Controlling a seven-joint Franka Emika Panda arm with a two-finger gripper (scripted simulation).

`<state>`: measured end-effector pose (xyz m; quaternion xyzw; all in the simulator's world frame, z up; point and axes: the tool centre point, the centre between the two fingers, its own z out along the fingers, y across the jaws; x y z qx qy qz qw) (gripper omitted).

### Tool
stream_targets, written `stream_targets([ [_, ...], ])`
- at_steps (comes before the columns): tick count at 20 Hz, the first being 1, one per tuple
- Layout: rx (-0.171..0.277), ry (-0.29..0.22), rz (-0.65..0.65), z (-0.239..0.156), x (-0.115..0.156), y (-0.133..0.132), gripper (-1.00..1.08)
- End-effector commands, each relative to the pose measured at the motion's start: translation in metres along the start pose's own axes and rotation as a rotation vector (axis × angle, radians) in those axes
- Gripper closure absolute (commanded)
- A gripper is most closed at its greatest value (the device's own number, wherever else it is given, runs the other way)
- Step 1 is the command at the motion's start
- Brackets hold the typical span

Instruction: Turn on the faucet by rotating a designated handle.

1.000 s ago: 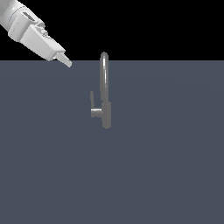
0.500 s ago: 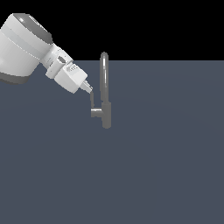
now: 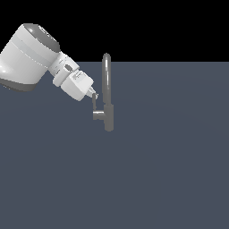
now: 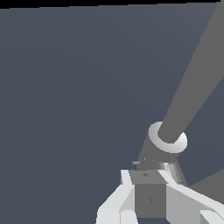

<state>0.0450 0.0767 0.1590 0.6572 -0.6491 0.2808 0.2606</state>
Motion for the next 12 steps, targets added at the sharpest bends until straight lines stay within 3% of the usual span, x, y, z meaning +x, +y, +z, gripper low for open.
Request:
stream_targets([
  [1,0.001,-0.001,0.0,-0.001,0.001,0.005,1.08],
  [12,0.001,-0.001,0.0,-0.007,0.007,0.038,1.08],
])
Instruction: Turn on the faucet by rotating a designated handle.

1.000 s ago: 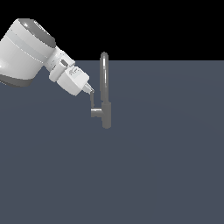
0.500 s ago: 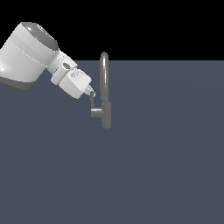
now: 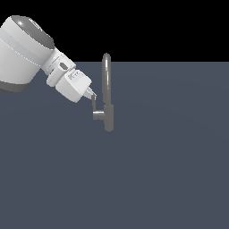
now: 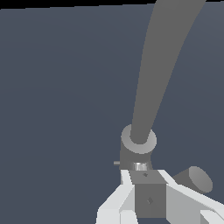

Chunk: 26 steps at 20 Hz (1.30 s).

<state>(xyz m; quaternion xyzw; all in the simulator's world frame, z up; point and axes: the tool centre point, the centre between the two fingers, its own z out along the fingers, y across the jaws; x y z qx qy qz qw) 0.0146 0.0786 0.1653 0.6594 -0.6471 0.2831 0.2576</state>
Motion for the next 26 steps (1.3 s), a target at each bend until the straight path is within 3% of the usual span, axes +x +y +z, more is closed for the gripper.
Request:
stream_targets([
  [1,-0.009,0.001,0.002,-0.001,0.004,0.01,1.08],
  [4,0.001,0.0,-0.001,-0.002,0.002,0.007,1.08],
  [20,-0.008,0.001,0.002,0.012,-0.009,0.061,1.08],
  [22,0.015,-0.002,0.0,0.003,-0.009,0.052,1.08],
  [26,0.007,-0.001,0.001,0.017,-0.021,0.064,1.08],
])
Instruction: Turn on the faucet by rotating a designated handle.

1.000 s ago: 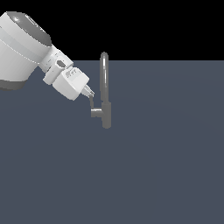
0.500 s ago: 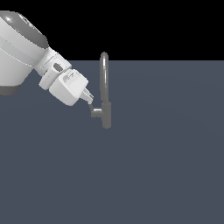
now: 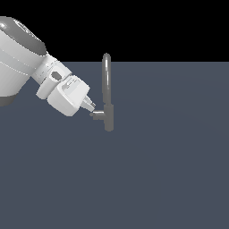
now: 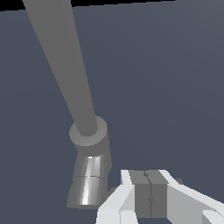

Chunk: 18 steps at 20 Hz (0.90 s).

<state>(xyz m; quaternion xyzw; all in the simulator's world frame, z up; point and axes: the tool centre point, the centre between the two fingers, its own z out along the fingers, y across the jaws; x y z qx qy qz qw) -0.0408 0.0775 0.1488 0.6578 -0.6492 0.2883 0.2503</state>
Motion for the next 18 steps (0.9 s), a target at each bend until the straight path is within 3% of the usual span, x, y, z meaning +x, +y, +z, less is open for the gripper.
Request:
stream_targets([
  [1,-0.01,0.002,-0.01,0.011,-0.012,0.011,1.08],
  [7,-0.021,0.003,-0.009,0.033,-0.029,0.029,1.08],
  [8,-0.021,0.003,-0.009,0.033,-0.029,0.029,1.08],
  [9,0.008,-0.001,-0.008,0.017,-0.026,0.019,1.08],
  [18,-0.016,0.002,-0.009,0.058,-0.057,0.019,1.08],
])
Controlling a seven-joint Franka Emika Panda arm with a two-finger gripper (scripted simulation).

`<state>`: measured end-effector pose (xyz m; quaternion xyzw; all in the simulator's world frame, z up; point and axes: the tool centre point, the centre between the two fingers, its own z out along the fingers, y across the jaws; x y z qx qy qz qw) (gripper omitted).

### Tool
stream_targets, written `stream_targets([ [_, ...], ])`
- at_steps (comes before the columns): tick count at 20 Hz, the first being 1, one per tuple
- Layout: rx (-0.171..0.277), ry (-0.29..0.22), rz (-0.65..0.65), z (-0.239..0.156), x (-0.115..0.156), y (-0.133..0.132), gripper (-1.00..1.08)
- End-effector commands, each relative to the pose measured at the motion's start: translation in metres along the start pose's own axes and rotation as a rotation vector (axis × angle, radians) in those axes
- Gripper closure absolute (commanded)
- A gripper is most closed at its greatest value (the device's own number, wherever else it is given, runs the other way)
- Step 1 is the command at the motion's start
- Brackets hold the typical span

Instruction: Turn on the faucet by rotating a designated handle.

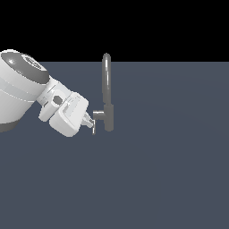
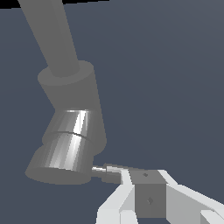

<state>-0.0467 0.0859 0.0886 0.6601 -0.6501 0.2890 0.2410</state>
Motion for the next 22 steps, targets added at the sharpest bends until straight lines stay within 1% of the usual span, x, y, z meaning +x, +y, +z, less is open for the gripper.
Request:
stream_targets([
  [1,-0.032,0.016,-0.013,0.026,-0.012,0.011,1.08],
  [3,-0.035,0.016,-0.013,0.031,-0.015,0.011,1.08],
  [4,0.012,0.011,0.0,0.004,-0.005,0.0,1.08],
  [22,-0.035,0.016,-0.012,0.055,-0.038,-0.029,1.08],
])
